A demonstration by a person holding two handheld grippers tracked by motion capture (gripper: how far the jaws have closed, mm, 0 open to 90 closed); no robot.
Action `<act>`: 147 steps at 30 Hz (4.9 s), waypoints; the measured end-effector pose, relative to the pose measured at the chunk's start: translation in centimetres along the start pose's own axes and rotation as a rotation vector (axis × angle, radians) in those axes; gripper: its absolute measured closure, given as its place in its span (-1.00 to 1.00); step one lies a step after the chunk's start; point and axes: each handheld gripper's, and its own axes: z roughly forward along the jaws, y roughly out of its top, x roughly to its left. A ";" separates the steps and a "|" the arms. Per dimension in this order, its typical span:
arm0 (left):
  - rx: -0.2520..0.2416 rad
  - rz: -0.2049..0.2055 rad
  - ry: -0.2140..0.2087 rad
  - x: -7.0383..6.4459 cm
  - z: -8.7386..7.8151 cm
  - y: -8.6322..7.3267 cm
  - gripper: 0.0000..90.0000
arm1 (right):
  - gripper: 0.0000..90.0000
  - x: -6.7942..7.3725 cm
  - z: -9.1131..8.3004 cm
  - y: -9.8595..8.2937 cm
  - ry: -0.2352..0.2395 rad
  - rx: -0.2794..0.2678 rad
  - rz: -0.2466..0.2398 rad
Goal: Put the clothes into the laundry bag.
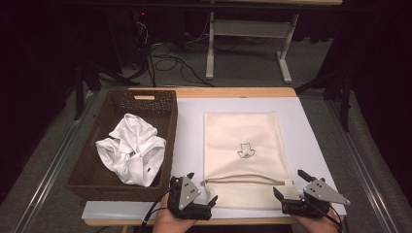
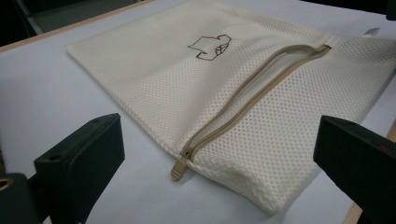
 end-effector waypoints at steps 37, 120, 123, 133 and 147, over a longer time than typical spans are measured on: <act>-0.015 -0.085 -0.119 0.3 2.3 1.5 -0.80 | -0.21 -3.5 -1.7 -3.7 -0.066 0.173 0.163; 0.193 -0.107 -0.077 0.1 3.4 -0.9 -0.24 | 0.94 -10.6 6.1 -1.8 -0.210 0.331 0.234; 0.237 -0.073 -0.113 -0.3 4.5 -0.8 -0.11 | 0.94 -11.1 4.6 -2.5 -0.236 0.330 0.262; 0.270 -0.038 -0.124 -0.6 5.9 -0.7 0.83 | 0.94 -10.9 3.3 -3.0 -0.259 0.333 0.253; 0.225 -0.053 0.100 2.0 5.8 -0.9 0.62 | 0.76 -8.8 3.5 -2.6 -0.207 0.338 0.212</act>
